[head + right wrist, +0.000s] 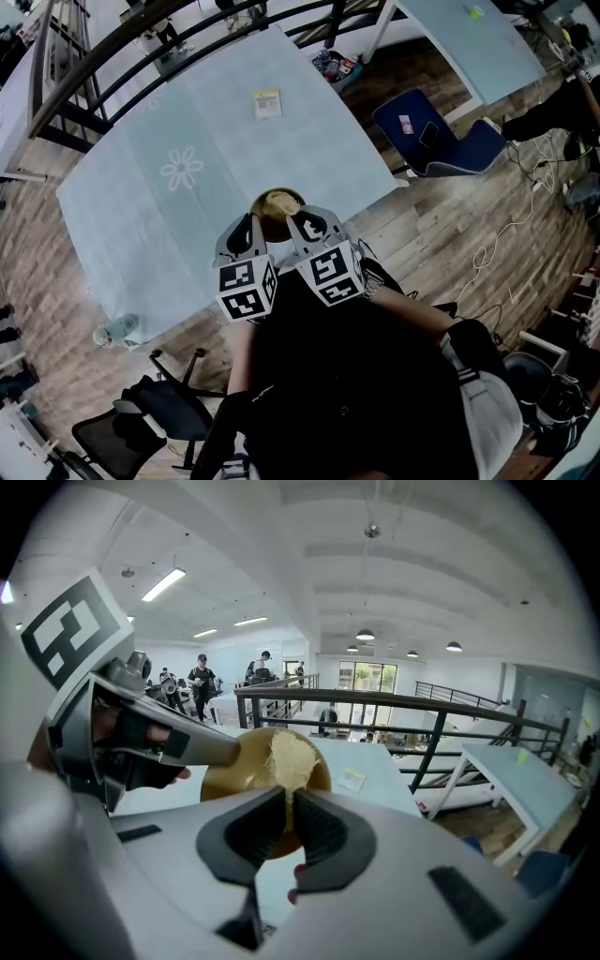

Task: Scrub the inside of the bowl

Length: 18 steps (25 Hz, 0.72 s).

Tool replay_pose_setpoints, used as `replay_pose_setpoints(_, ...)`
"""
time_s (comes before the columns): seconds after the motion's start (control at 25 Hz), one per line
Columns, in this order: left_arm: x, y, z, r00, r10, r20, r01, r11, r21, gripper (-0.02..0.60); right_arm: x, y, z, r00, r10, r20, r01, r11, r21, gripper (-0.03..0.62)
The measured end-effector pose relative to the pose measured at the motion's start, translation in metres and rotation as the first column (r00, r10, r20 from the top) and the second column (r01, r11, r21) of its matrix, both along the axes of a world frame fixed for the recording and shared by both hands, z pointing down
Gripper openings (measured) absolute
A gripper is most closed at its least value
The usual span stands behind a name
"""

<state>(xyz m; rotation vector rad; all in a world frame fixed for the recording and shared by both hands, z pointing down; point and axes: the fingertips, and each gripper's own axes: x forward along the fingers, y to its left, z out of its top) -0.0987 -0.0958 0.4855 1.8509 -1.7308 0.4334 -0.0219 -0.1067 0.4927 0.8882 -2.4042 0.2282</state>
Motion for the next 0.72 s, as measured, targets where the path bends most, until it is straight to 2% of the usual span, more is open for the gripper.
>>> replay_pose_setpoints(0.32,-0.004,0.000,0.004,1.000,-0.019,0.016,0.020,1.000,-0.013,0.021,0.009,-0.006,-0.007,0.997,0.021,-0.068,-0.013,0.993,0.113,0.037)
replay_pose_setpoints(0.72,-0.001,-0.009,0.010,0.999,-0.023,0.034,0.024,0.999,-0.023,0.021,0.028,-0.017,-0.024,0.994,0.098,-0.044,-0.087,0.978,0.190,0.037)
